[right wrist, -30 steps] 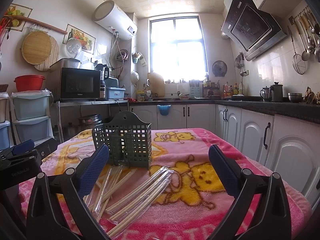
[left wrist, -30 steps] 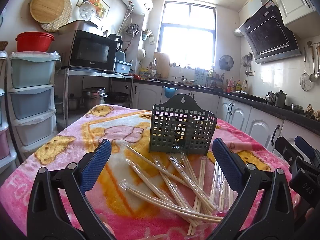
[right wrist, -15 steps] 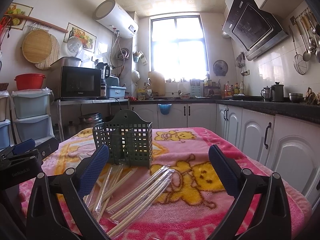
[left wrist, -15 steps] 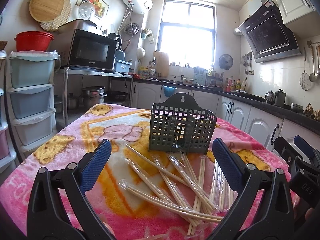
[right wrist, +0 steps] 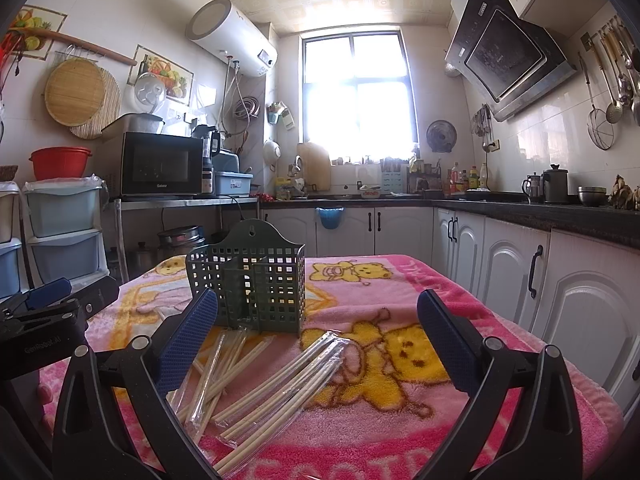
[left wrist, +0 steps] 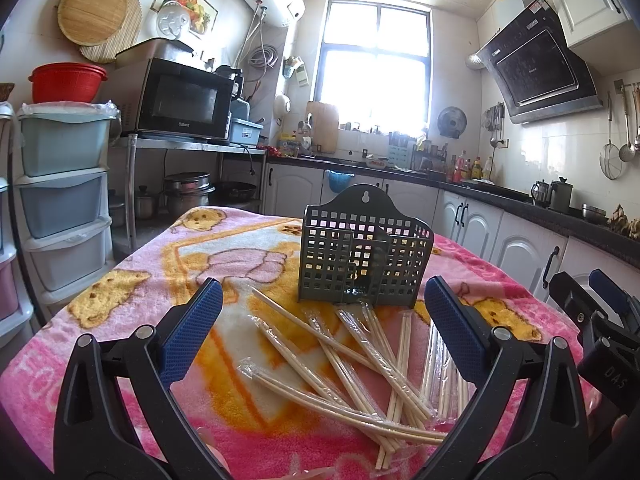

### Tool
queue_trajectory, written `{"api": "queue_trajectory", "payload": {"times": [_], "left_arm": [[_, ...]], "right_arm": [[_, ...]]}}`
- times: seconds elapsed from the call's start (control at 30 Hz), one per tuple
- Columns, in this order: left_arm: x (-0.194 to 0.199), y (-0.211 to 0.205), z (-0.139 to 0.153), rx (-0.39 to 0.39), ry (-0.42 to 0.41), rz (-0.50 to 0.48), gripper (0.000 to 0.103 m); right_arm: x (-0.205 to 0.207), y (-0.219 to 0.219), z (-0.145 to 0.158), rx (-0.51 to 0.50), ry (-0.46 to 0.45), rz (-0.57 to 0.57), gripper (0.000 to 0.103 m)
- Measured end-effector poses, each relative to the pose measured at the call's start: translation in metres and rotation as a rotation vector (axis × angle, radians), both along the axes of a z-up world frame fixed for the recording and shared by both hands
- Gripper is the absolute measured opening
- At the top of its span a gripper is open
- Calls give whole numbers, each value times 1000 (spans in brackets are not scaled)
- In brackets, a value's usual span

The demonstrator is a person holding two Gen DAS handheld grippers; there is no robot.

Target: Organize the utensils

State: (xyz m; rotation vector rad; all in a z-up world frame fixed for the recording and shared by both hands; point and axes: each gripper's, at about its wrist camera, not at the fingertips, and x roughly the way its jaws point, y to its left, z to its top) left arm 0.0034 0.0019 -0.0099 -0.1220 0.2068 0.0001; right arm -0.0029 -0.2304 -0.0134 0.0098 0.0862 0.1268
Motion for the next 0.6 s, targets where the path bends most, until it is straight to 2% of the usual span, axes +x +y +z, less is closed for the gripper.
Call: {"api": "queue_trajectory", "payload": {"times": [0.4,0.6], "left_arm": [[0,2,0,-3,0,4,93],[1,11,2,-22,7,25,93]], "right_arm": [[0,0,-1,-1,4,6,97],[8,6,2,-19,36,54,97]]}}
